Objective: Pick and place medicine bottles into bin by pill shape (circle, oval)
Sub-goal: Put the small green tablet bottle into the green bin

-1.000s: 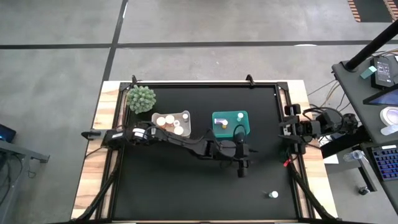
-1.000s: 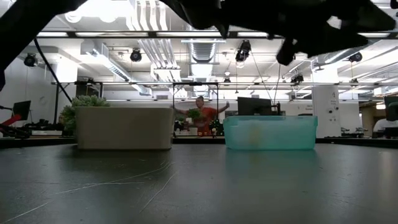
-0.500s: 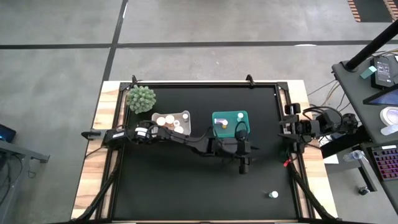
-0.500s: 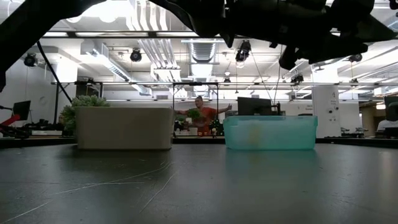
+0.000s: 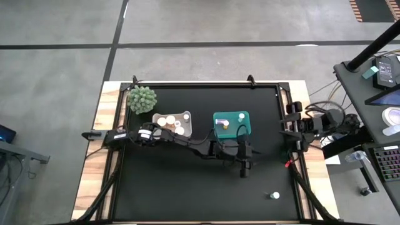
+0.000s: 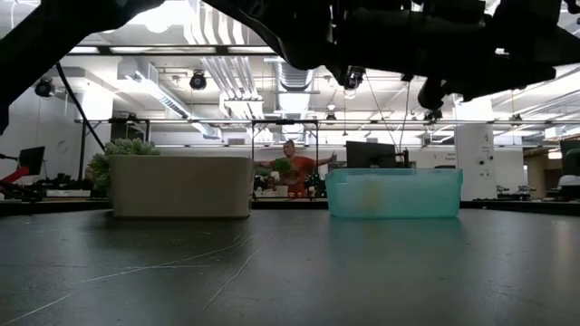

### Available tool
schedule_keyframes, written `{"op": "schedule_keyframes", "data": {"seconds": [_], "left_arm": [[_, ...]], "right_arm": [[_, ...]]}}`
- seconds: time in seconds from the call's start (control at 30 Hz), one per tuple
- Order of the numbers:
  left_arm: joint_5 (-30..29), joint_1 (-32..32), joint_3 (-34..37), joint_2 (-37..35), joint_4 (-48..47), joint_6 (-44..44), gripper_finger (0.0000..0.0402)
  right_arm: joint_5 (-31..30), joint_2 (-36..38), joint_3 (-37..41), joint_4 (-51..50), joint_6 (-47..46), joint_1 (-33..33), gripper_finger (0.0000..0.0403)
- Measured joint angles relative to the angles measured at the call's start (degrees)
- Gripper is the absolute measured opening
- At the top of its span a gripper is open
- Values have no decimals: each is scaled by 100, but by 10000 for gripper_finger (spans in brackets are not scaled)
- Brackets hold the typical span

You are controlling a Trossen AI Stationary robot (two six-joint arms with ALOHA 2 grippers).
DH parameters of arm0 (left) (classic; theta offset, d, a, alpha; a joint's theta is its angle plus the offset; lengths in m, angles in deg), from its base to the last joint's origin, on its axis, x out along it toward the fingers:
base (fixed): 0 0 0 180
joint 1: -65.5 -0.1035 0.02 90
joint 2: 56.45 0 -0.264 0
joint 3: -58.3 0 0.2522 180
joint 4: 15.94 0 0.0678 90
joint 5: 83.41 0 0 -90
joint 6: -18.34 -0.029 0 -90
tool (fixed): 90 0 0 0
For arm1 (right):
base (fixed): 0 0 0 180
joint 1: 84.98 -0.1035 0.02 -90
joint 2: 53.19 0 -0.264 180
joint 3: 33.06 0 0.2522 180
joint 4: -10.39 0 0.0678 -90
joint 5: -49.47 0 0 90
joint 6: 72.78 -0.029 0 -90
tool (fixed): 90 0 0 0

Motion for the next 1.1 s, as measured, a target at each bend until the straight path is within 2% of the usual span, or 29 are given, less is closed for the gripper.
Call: {"op": "schedule_keyframes", "data": {"seconds": [0.2,0.37,0.57,0.67,0.83,1.1], "left_arm": [[-9,52,1,-119,-136,-422,183],[-14,157,2,-182,-264,-814,183],[-155,268,14,-442,-985,-1171,183],[-517,350,14,-619,-1505,-1356,183],[-1449,594,161,-1030,-2636,-1662,183],[-2414,834,874,-1932,-3394,-1661,183]], "right_arm": [[4,-259,-335,-207,-1823,0,155],[19,-832,-715,-1242,-3508,-1,155],[232,-1860,-1245,-2830,-4801,-7,155],[284,-2290,-1532,-3512,-5331,-38,155],[320,-2775,-1981,-4449,-6054,-44,155],[378,-3304,-2308,-5432,-7219,-312,155]]}}
